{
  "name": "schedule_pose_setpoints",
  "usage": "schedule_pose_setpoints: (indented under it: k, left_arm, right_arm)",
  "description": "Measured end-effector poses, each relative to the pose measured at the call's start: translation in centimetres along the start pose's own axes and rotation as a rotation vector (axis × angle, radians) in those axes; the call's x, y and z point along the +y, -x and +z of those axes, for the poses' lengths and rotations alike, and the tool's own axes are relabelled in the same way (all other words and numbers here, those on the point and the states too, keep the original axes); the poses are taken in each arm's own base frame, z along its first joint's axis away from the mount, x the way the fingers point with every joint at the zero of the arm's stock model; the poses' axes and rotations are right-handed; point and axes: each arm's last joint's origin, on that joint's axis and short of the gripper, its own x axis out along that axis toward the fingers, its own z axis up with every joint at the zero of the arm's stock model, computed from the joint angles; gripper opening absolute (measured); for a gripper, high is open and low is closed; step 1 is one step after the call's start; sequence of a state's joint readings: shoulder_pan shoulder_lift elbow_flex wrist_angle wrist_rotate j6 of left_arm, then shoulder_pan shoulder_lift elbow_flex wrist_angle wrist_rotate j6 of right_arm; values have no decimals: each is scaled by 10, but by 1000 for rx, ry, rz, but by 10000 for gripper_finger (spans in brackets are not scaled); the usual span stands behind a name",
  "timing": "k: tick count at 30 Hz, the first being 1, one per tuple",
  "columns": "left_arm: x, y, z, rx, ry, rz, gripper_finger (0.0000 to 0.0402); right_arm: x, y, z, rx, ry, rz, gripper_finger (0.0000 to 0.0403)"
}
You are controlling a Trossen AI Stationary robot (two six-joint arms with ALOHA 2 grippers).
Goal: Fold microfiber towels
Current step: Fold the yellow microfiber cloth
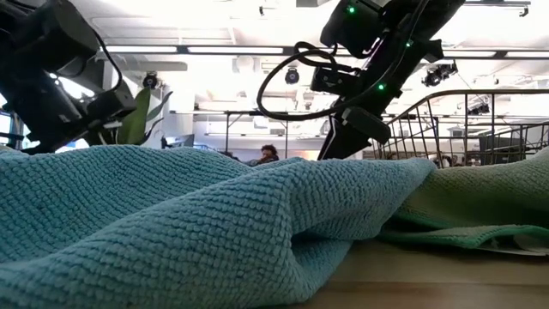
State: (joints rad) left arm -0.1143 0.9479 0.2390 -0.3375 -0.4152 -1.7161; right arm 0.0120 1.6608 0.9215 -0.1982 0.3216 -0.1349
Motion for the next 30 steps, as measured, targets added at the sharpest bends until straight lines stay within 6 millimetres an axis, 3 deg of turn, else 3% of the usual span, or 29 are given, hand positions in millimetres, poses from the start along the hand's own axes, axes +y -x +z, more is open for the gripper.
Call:
schedule_pose_setpoints:
  k: [23,26,30]
  left_arm:
    - [-14,-29,-10,-48,139,-48,232]
    - [-13,-29,-10,-47,126,-39,210]
    - [-10,-30,-10,-41,94,-19,147]
  right_arm:
    - [0,0,0,0,1,0,149]
    - [0,0,0,0,-3,0,149]
    - [0,0,0,0,0,0,149]
